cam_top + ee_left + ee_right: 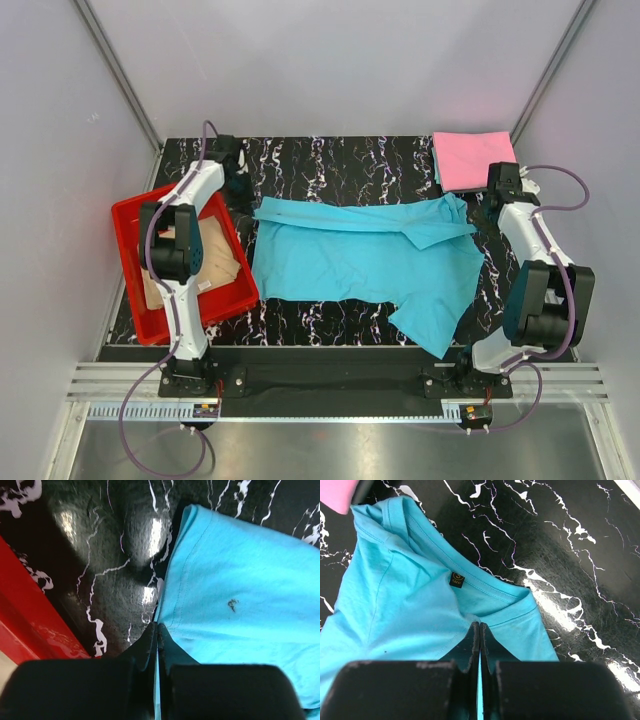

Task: Fold and stack the t-shirts
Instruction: Fold the tshirt

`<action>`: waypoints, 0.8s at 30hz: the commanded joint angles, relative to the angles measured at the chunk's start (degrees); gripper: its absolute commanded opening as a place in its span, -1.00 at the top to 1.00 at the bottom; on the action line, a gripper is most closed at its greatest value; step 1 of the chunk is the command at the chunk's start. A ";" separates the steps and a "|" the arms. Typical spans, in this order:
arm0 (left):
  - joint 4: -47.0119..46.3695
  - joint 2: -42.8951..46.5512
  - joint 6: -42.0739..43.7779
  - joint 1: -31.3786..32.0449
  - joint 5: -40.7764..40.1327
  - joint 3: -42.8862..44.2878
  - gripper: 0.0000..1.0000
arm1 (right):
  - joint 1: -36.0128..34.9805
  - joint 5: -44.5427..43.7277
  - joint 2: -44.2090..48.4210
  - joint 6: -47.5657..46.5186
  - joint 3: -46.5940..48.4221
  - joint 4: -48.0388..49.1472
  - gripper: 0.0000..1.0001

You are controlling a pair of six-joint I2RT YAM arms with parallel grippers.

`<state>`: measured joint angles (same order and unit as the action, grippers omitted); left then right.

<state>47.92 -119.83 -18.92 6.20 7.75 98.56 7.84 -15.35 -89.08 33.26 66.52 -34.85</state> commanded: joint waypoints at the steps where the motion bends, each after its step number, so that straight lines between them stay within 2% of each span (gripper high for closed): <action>1: 0.77 2.93 -0.24 0.74 -0.27 -1.79 1.00 | -0.01 -0.11 2.07 -0.91 1.07 -0.39 1.00; 11: 3.06 2.59 -1.30 3.65 -3.97 -6.63 1.00 | 0.16 0.24 1.89 0.49 -1.21 -4.17 0.98; 12: 3.49 2.50 -1.47 3.65 -3.71 -6.63 0.86 | 0.16 0.41 1.89 0.67 -1.74 -4.17 0.92; 13: 3.84 2.41 -1.65 3.65 -2.92 -6.28 0.78 | 0.16 0.67 1.89 0.76 -2.44 -4.26 0.72; 14: 4.28 2.50 -1.56 3.65 -2.74 -5.76 0.69 | 0.16 0.94 1.63 0.67 -2.54 -4.35 0.61; 15: 5.68 2.58 -1.47 3.65 -2.48 -5.06 0.42 | 0.25 1.11 1.54 0.67 -2.36 -4.70 0.49; 16: 6.47 2.85 -1.21 3.65 -3.00 -2.87 0.28 | 0.25 1.29 1.54 0.24 -1.58 -4.87 0.40; 17: 7.44 2.85 -1.04 3.65 -3.61 -1.46 0.18 | 0.42 1.99 1.36 -0.03 -1.05 -5.31 0.22; 18: 9.10 2.94 -1.03 3.65 -4.57 0.30 0.08 | 0.51 2.78 1.45 -0.55 0.00 -5.14 0.17; 21: 8.69 2.41 -1.12 3.65 -5.82 5.75 0.01 | 1.04 6.03 0.75 -3.80 1.85 -2.25 -0.02; 22: 7.55 2.23 -1.21 3.82 -2.68 6.98 0.01 | 1.30 8.21 0.14 -5.73 2.47 -0.32 -0.05; 23: 3.01 1.19 -1.38 4.26 4.05 7.17 0.00 | 2.26 13.02 -4.30 -8.44 4.21 3.35 -0.08; 24: 1.23 1.18 -1.39 4.26 4.12 7.17 -0.01 | 2.45 13.07 -4.35 -8.47 4.23 3.39 -0.09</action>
<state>55.11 -119.57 -20.08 10.11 5.08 103.44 9.04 -9.15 -89.58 29.67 66.67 -37.93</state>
